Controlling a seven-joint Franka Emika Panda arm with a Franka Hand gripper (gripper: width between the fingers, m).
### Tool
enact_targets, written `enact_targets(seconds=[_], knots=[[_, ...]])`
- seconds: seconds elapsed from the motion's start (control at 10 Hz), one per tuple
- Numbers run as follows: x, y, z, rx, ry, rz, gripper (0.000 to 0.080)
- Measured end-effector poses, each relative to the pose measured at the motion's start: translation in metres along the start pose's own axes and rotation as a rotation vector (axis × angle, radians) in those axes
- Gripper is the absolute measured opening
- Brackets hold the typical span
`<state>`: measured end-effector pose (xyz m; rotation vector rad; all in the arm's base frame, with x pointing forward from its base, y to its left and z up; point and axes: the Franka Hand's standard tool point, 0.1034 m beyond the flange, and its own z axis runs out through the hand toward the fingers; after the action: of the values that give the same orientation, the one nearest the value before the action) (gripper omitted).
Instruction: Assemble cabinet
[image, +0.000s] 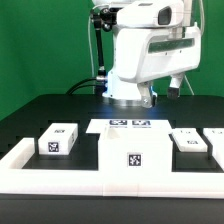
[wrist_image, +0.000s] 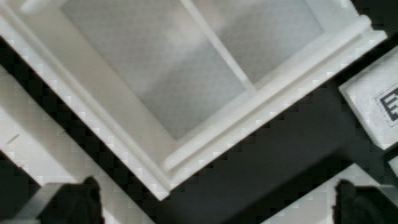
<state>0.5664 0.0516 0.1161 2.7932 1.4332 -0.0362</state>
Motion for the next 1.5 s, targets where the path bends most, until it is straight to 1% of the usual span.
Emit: enact_targets(seconds=[0.5,0.6,0.7,0.9,1.0,1.1,1.2,1.4,1.5], knots=[[0.000,0.000,0.000,0.000,0.000,0.000,0.0650],[-0.002,-0.002,0.002,-0.002,0.002,-0.013,0.0650],[-0.012,-0.011,0.007,0.003,-0.002,-0.026,0.0650],[-0.024,-0.028,0.016,0.016,-0.015,-0.054,0.0650],[-0.027,-0.035,0.021,0.008,-0.012,-0.077,0.0650],[-0.024,-0.040,0.023,-0.016,-0.002,-0.103,0.0650],[-0.025,-0.040,0.024,-0.015,-0.004,-0.144,0.0650],[-0.027,-0.038,0.024,-0.016,-0.008,-0.316,0.0650],[-0.028,-0.039,0.025,-0.015,-0.008,-0.345,0.0650]])
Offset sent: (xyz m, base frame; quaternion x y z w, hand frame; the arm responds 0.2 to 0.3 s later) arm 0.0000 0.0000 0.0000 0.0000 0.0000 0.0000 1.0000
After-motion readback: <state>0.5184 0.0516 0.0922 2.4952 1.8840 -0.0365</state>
